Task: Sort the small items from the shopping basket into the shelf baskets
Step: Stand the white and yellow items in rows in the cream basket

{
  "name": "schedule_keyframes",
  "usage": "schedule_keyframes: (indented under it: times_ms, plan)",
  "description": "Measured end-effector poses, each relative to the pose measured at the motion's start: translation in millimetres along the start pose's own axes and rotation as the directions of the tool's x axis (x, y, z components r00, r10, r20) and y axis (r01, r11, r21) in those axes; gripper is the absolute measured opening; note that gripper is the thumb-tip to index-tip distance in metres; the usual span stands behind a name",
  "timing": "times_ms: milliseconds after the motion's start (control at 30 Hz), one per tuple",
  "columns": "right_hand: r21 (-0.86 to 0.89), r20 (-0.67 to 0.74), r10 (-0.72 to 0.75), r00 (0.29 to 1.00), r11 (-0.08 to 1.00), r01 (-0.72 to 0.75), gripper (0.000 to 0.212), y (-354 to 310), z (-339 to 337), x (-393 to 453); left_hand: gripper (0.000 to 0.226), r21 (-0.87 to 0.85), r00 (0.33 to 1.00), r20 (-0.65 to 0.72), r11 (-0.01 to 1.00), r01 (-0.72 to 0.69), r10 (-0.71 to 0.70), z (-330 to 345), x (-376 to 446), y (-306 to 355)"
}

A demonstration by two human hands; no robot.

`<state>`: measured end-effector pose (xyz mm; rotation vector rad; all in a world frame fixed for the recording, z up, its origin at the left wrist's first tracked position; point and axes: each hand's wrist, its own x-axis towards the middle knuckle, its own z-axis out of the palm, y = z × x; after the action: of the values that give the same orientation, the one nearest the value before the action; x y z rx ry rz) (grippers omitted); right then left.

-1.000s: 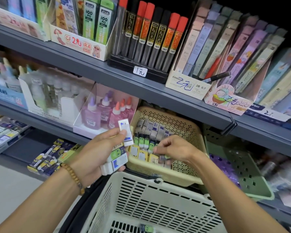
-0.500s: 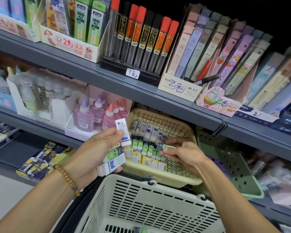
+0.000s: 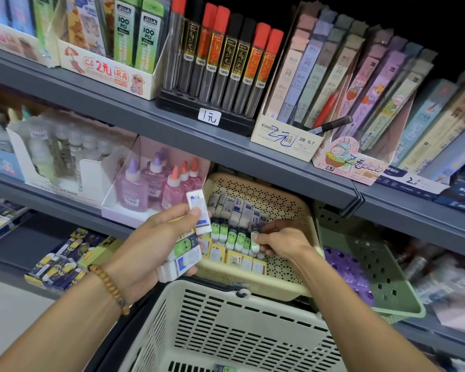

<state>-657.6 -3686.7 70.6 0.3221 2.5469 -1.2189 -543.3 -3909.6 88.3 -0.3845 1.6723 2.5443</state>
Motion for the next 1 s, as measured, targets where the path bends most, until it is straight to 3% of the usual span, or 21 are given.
schedule_keyframes:
  times_ms: [100, 233, 300, 433, 600, 700, 800, 867, 933, 1000]
  plan:
    - [-0.069, 0.059, 0.015, 0.998, 0.998, -0.011, 0.01, -0.4, 6.3, 5.2, 0.028, 0.003, 1.0, 0.007, 1.0, 0.005, -0.005, 0.7, -1.1, 1.7]
    - [-0.076, 0.059, -0.018, 0.998, 0.997, 0.023, 0.012, 0.2, 9.1, 8.3, 0.006, 0.055, 1.0, -0.003, 0.998, 0.011, -0.011, 1.5, -0.2, 3.0]
    - [-0.029, 0.079, -0.029, 0.996, 0.999, 0.031, 0.008, -3.1, 10.9, 6.5, 0.007, 0.099, 1.0, 0.004, 0.995, 0.029, -0.029, 1.2, 0.6, 3.2]
    - [-0.164, -0.01, -0.2, 0.98, 0.967, 0.196, 0.008, -13.1, 11.4, -7.6, 0.01, 0.157, 0.998, 0.035, 0.986, 0.054, -0.06, 3.3, -2.4, 6.4]
    - [0.306, 0.166, -0.495, 0.853, 0.848, 0.433, 0.02, -43.5, 19.1, -54.2, 0.012, 0.235, 0.996, 0.054, 0.97, 0.062, -0.077, 4.9, -2.9, 10.4]
    - [0.363, 0.242, -0.58, 0.778, 0.798, 0.481, 0.01, -52.8, 29.4, -67.8, 0.014, 0.291, 0.99, 0.114, 0.956, 0.047, -0.084, 5.7, -3.6, 13.0]
    - [0.434, 0.241, -0.535, 0.809, 0.806, 0.404, 0.009, -48.2, 31.5, -65.8, 0.013, 0.284, 0.989, 0.124, 0.958, 0.044, -0.082, 5.9, -3.0, 13.0]
    - [0.513, 0.183, -0.432, 0.883, 0.808, 0.289, 0.009, -38.5, 24.5, -58.8, 0.015, 0.221, 0.996, 0.075, 0.974, 0.037, -0.055, 6.2, -0.4, 12.7]
    - [0.502, 0.031, -0.259, 0.965, 0.839, 0.209, 0.006, -25.4, 12.6, -45.5, 0.017, 0.075, 0.999, 0.04, 0.997, 0.029, -0.032, 8.5, 2.3, 13.1]
    - [0.418, -0.148, -0.119, 0.982, 0.892, 0.171, 0.01, -11.4, 0.0, -27.1, 0.017, -0.103, 0.999, 0.027, 0.994, 0.026, -0.024, 12.1, 5.4, 13.2]
